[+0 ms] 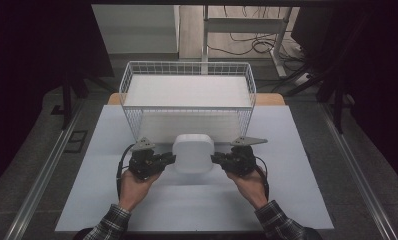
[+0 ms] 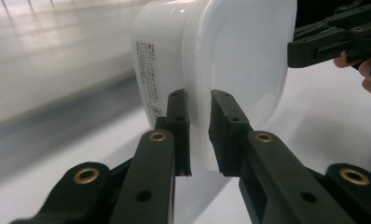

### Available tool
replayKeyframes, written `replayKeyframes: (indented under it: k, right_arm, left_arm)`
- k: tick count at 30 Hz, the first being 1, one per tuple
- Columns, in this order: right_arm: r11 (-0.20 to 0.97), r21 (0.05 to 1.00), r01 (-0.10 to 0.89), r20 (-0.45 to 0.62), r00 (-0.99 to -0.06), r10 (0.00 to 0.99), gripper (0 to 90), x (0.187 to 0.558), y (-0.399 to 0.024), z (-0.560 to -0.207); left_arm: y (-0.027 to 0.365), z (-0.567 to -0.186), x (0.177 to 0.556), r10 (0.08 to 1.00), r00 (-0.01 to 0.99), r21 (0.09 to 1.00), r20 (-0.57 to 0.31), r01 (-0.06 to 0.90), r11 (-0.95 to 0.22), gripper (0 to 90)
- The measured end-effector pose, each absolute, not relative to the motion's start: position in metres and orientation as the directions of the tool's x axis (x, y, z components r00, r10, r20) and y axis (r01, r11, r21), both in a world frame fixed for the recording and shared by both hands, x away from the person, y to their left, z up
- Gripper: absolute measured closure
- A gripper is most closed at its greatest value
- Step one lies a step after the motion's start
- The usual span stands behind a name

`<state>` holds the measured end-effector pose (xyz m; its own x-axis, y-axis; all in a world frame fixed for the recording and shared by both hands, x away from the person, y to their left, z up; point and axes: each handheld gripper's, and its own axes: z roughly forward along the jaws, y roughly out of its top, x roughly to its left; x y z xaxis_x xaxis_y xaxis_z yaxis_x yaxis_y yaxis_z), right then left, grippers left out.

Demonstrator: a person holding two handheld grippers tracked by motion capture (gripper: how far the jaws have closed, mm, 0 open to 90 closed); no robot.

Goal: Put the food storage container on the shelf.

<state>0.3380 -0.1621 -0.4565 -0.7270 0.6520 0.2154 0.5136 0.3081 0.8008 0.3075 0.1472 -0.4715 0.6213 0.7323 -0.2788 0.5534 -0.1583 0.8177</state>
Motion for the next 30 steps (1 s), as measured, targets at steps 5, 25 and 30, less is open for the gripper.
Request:
replayKeyframes:
  k: [5, 25, 30]
  right_arm:
    - [0.307, 0.811, 0.498, 0.199, -0.729, 0.655, 77.7, 0.354, -0.155, -0.455]
    - [0.292, 0.779, 0.554, 0.220, -0.679, 0.700, 76.6, 0.403, -0.142, -0.476]
    - [0.277, 0.778, 0.564, 0.236, -0.671, 0.703, 76.0, 0.409, -0.142, -0.480]
  left_arm:
    - [0.152, -0.471, 0.323, 0.748, 0.605, 0.823, -0.275, 0.550, -0.142, 78.6]
    - [0.152, -0.494, 0.368, 0.770, 0.556, 0.785, -0.313, 0.607, -0.120, 77.9]
    - [0.152, -0.499, 0.373, 0.775, 0.544, 0.788, -0.323, 0.607, -0.098, 77.1]
